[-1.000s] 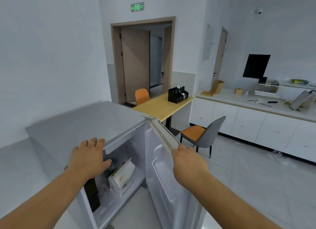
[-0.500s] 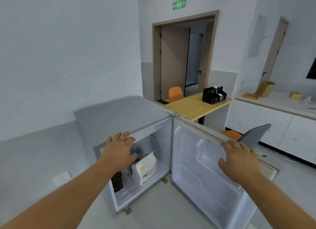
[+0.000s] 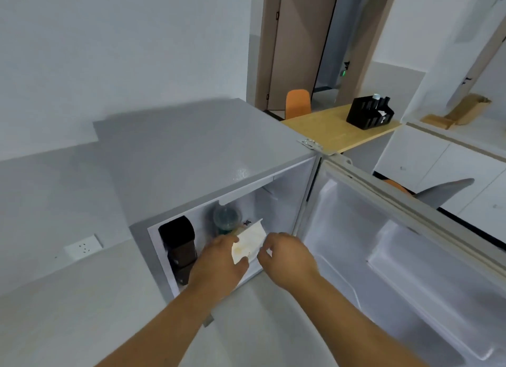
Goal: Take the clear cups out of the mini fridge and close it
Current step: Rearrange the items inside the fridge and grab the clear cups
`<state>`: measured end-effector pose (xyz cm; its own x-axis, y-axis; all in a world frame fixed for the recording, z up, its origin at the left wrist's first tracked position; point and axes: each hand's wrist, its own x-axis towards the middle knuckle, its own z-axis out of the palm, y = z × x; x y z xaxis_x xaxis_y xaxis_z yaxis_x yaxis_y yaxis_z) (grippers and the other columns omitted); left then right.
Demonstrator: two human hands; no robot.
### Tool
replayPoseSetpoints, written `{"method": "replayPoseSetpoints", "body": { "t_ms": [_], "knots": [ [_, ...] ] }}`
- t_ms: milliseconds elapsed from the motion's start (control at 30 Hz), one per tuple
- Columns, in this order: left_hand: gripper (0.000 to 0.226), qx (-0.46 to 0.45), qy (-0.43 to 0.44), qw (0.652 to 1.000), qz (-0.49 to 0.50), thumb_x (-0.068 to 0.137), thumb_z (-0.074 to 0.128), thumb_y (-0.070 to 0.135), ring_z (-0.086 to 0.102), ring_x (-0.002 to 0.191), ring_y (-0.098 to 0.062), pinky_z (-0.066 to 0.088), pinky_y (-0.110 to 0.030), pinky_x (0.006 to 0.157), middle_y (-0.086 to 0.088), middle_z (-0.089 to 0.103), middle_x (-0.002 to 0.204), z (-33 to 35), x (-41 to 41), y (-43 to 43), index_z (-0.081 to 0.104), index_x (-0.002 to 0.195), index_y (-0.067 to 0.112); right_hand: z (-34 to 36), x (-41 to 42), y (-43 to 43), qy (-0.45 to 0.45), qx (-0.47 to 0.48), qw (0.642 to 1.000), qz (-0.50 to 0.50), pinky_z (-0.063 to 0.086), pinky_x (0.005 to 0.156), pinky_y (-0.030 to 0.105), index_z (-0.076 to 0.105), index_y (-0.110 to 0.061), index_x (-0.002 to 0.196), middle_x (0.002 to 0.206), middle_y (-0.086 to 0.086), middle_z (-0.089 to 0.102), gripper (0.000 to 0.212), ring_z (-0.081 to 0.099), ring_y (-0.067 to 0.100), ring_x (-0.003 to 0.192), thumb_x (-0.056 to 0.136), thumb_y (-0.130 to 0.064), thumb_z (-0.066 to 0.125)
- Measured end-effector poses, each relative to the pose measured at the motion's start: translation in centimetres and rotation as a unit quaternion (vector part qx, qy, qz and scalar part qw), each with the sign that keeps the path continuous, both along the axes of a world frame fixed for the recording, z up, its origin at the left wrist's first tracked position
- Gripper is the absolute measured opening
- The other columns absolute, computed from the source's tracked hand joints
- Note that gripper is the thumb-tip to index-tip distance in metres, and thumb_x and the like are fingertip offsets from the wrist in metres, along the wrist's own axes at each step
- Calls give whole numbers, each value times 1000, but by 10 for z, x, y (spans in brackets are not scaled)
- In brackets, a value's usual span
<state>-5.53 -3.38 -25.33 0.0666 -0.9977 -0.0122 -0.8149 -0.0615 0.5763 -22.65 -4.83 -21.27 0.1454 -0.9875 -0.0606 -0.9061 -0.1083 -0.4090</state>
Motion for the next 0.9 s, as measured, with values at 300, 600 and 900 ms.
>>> {"method": "replayPoseSetpoints", "body": {
  "t_ms": [300, 600, 900],
  "knots": [
    [57, 103, 90, 985, 108, 86, 71, 34, 62, 119, -31, 54, -40, 93, -9, 57, 136, -78, 15, -71, 50, 137, 23, -87, 60, -107, -91, 196, 968, -124, 63, 68, 36, 61, -19, 79, 74, 2, 68, 44, 71, 22, 66, 97, -57, 49],
    [33, 136, 122, 982, 50, 80, 68, 59, 66, 86, -10, 45, -23, 66, 17, 69, 81, -107, -2, -69, 58, 82, 28, -89, 31, -135, -118, 195, 969, -98, 57, 43, 32, 57, -21, 96, 94, 5, 67, 15, 74, 26, 55, 100, -32, 48],
    [64, 131, 121, 980, -92, 88, 68, 49, 50, 135, -12, 35, -19, 107, 5, 54, 150, -118, -29, -109, 49, 147, 29, -89, 21, -202, 44, -2, 999, 18, 53, 69, 20, 62, -16, 131, 112, 9, 67, 30, 69, 25, 90, 104, -14, 51]
  ]
}}
